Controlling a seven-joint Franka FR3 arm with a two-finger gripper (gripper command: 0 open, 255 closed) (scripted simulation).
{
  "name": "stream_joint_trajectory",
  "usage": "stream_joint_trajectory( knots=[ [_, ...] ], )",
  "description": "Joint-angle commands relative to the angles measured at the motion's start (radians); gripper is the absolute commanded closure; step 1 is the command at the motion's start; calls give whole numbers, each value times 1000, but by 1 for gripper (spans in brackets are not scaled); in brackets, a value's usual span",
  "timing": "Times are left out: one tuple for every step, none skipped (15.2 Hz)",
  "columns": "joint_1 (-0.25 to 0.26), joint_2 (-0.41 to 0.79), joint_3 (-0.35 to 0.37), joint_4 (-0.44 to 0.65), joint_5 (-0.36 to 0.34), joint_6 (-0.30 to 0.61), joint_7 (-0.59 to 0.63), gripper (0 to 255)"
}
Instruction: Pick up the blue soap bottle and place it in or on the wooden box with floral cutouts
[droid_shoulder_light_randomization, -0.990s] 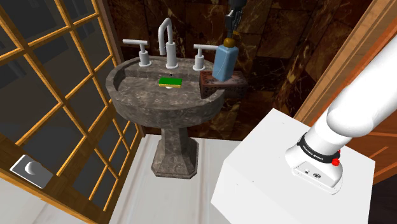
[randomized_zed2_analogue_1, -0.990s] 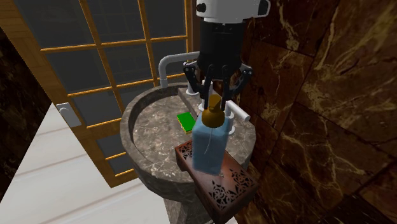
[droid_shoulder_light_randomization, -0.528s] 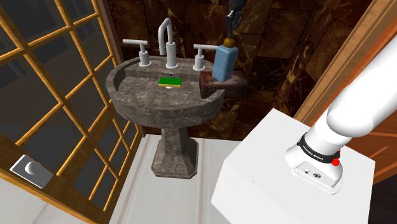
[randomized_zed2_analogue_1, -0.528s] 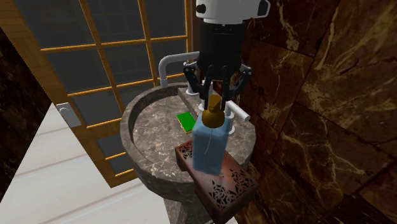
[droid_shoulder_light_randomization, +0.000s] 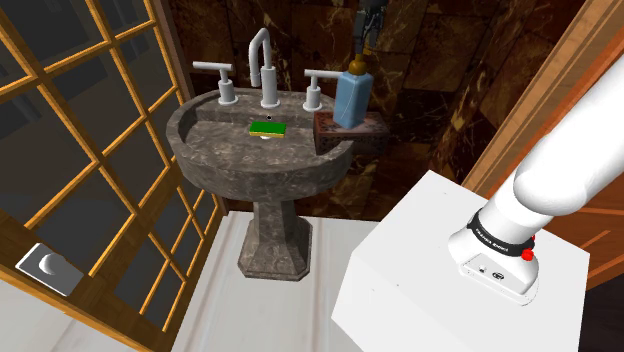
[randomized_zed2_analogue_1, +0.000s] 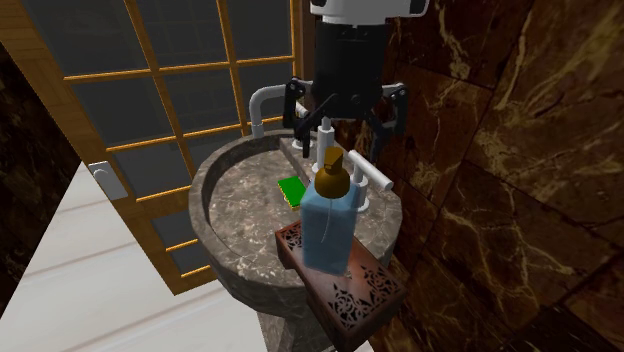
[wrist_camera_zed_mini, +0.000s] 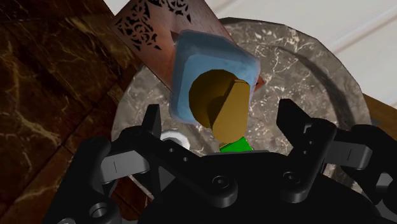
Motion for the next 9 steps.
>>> stream_joint_trajectory(
  knots=[
    [1,9,1,71,1,-62,2,0],
    [1,14,0,102,1,-90,2,0],
    [1,14,0,102,1,-90,2,0],
    [1,13,0,102,1,-90,2,0],
    [1,14,0,102,1,-90,2,0],
    [1,14,0,102,1,-90,2,0],
    [1,14,0,102,1,-90,2,0],
    [1,14,0,102,1,-90,2,0],
    [1,14,0,102,1,-90,2,0]
  ],
)
